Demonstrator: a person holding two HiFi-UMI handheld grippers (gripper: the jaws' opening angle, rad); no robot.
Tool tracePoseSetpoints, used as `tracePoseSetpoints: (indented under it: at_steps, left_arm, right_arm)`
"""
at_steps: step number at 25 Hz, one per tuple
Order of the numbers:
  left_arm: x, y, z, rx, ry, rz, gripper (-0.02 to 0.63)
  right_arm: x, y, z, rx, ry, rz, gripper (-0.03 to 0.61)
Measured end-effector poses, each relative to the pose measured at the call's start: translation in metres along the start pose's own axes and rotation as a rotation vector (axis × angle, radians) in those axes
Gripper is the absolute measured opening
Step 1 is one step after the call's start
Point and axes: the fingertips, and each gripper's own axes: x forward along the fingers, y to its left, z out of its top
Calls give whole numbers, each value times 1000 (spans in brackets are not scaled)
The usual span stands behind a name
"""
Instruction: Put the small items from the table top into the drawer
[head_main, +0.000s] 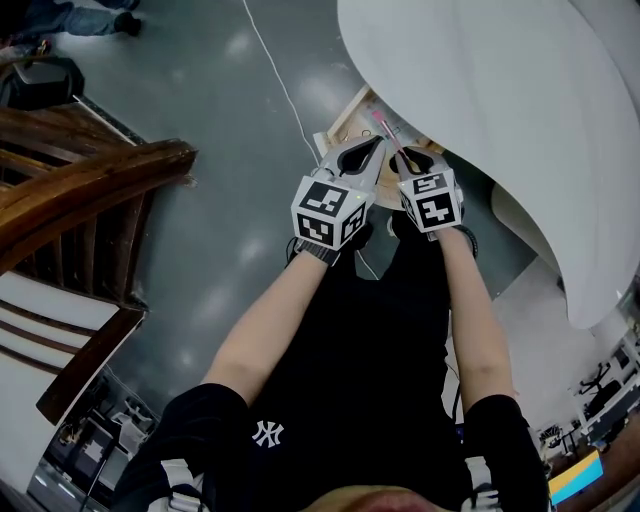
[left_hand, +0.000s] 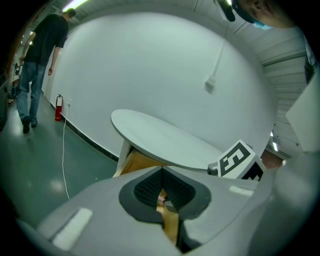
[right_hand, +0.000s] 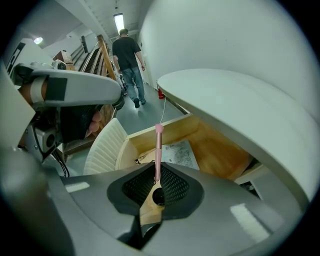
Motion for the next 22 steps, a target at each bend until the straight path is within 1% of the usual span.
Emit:
tracePoseSetpoints:
  at_steps: [8,11,14,16,18,21,22]
  left_arm:
    - [6,13,2,-11,-3,16,0]
    - [9,16,2,-15,0,22,0]
    - [10,18,1,-18,4,27,0]
    - [11,19,1,-21,6,29,0]
    - [10,19,1,-23,8,31,0]
    - [5,17,7,-26,11,30,0]
    - [3,14,9,-27,12,30,0]
  right_arm:
    - [19,-2,2,-14,52,10,60]
    - [25,-4,1,-18,66,16,92]
    - [28,-5,-1,-22,82,21,100]
    - [27,-5,-2,-26,86,16,93]
    - [24,-4,-1,-26,80,9,70]
    - [10,3,7,-25,47,4,27]
    - [3,7,10,-27,32,6,25]
